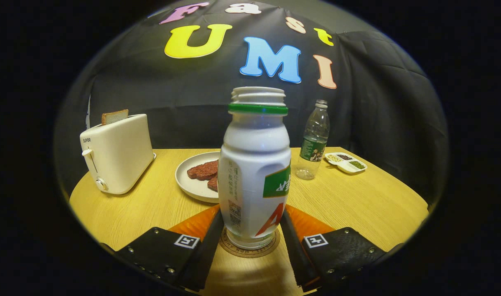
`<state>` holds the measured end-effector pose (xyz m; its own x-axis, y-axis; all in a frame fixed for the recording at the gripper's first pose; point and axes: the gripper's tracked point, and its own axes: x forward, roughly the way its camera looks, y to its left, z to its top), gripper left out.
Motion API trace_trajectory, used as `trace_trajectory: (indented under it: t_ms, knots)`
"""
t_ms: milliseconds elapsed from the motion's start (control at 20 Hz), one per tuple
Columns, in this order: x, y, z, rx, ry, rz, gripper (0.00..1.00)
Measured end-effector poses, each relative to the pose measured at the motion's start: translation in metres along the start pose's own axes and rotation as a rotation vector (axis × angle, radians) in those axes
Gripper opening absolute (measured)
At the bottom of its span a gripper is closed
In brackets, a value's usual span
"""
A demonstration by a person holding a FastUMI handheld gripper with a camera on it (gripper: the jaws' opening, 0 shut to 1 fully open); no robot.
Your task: Take the bottle from table, then pour the juice into the cup, finally place the bottle on the coaster
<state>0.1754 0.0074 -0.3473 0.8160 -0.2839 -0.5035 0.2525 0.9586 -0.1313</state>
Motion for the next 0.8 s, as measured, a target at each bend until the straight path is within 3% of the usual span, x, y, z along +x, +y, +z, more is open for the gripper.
trace_trajectory:
  t_ms: [200, 300, 800]
  knots:
    - [-0.005, 0.0, 0.006, 0.021, -0.021, 0.003, 0.84]
    - [-0.008, 0.001, 0.009, 0.025, -0.032, 0.008, 1.0]
    - [-0.078, -0.005, 0.068, 0.039, -0.163, 0.116, 0.99]
